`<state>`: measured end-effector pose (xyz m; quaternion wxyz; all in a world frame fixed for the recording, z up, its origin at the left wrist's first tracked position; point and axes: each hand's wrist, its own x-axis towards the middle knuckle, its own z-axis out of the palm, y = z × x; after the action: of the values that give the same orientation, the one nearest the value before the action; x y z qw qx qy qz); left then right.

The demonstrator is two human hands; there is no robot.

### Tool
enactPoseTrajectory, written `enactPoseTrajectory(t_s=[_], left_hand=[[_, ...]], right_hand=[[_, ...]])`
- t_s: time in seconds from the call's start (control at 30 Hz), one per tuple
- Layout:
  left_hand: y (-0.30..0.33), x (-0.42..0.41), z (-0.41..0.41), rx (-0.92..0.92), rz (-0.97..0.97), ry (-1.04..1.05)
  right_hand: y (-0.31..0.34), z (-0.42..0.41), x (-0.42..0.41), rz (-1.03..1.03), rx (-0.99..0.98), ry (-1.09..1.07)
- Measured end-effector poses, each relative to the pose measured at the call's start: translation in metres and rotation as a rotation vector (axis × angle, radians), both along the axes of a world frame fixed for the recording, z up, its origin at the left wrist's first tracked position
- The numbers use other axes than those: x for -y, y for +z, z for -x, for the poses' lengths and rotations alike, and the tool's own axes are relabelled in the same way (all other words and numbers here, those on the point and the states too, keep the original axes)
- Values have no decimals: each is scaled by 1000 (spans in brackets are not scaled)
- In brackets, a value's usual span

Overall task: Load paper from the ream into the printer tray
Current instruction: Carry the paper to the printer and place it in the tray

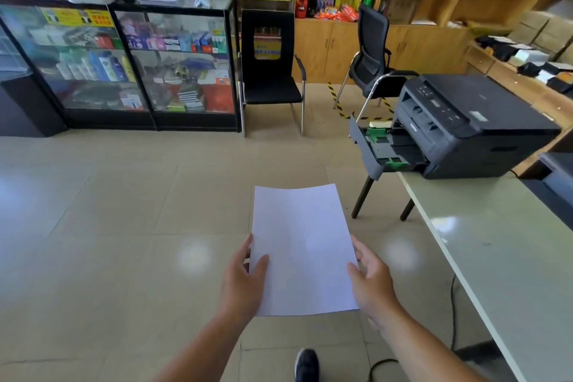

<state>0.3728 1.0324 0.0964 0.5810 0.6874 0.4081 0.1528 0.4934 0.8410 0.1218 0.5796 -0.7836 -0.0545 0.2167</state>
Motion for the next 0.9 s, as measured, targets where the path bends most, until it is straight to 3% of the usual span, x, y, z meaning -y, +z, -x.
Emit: enactPoseTrajectory(t_s=[0.9], left_hand=[[-1,-210,-344,25,24,60]], right_hand=[[-5,-359,-218,14,22,101]])
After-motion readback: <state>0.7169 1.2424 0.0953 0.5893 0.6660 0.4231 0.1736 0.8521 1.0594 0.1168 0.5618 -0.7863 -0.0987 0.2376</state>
